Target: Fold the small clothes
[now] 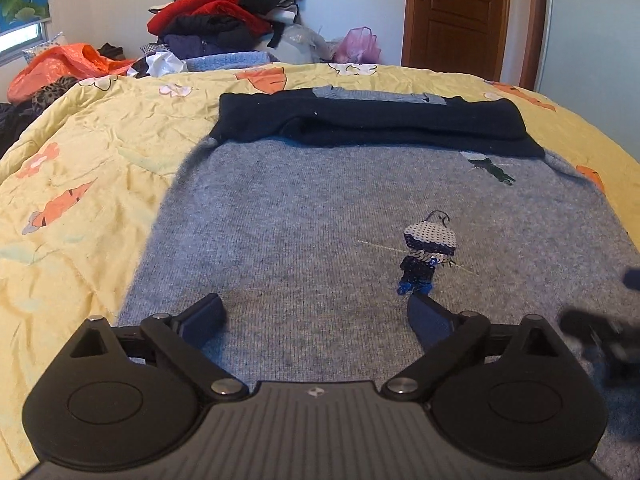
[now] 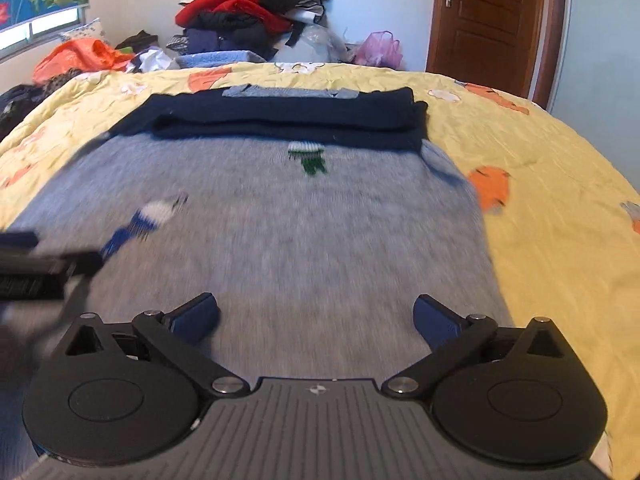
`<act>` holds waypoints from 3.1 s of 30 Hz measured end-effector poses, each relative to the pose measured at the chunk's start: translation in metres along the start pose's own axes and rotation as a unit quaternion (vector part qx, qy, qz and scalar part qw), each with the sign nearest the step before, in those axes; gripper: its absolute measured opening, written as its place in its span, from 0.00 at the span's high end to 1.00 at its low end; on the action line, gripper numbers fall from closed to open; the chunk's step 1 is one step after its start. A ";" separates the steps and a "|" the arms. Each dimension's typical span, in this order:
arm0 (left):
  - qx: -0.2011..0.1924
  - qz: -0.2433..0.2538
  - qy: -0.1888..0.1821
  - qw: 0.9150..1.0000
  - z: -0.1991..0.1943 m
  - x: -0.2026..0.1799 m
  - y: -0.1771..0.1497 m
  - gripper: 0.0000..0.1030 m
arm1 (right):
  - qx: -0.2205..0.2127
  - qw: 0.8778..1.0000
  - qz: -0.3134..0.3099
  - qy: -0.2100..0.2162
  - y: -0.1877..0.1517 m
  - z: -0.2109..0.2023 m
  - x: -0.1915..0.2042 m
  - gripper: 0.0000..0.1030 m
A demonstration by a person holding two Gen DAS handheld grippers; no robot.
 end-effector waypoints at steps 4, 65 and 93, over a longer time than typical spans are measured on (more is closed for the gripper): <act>0.000 0.000 -0.001 1.000 -0.003 0.000 0.000 0.03 | -0.005 1.000 -0.009 0.011 -0.019 -0.022 0.000 0.01; 0.008 0.009 0.003 1.000 -0.096 0.012 -0.077 0.00 | -0.004 0.999 -0.015 0.029 -0.064 -0.076 -0.002 0.00; 0.093 -0.168 -0.185 0.964 -0.120 0.116 -0.084 0.01 | 0.090 0.953 0.234 0.171 -0.063 -0.114 -0.125 0.01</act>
Point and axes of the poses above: each gripper's, at about its wrist camera, not at the fingertips, and z roughly the way its jaws point, x to its left, y to its top, the point moved 2 cm from there along z, roughly the way its jaws point, and after that the axes turned 3 degrees about y, right-handed, at the moved point
